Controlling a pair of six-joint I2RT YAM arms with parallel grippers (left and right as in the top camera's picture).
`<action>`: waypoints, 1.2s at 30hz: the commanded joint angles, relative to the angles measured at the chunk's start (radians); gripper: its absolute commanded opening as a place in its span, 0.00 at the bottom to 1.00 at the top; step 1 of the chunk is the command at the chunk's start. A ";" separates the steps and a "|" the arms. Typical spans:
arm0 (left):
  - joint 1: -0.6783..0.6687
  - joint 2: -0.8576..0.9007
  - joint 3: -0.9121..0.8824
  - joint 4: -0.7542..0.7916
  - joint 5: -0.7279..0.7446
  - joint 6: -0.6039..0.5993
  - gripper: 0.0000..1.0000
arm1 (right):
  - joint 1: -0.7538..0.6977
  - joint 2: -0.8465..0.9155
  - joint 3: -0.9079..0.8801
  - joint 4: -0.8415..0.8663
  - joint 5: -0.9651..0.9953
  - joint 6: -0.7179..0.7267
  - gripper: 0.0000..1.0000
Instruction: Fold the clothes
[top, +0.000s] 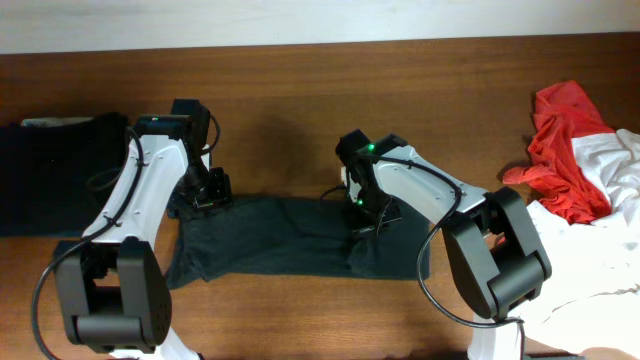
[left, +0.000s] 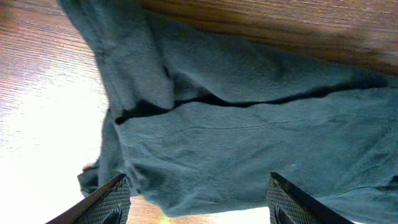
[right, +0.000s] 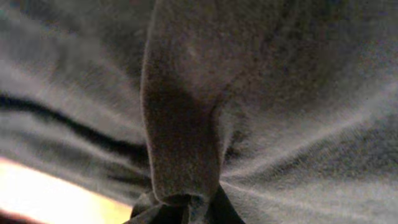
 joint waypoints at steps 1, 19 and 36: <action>0.003 -0.011 -0.003 0.002 -0.014 0.005 0.70 | 0.000 -0.023 -0.008 -0.013 -0.099 -0.091 0.11; 0.003 -0.011 -0.003 -0.003 -0.014 0.005 0.70 | -0.001 -0.023 -0.009 -0.075 -0.323 -0.381 0.67; 0.175 -0.010 -0.032 0.048 0.072 0.325 0.84 | -0.338 -0.320 0.156 -0.369 0.239 0.204 0.99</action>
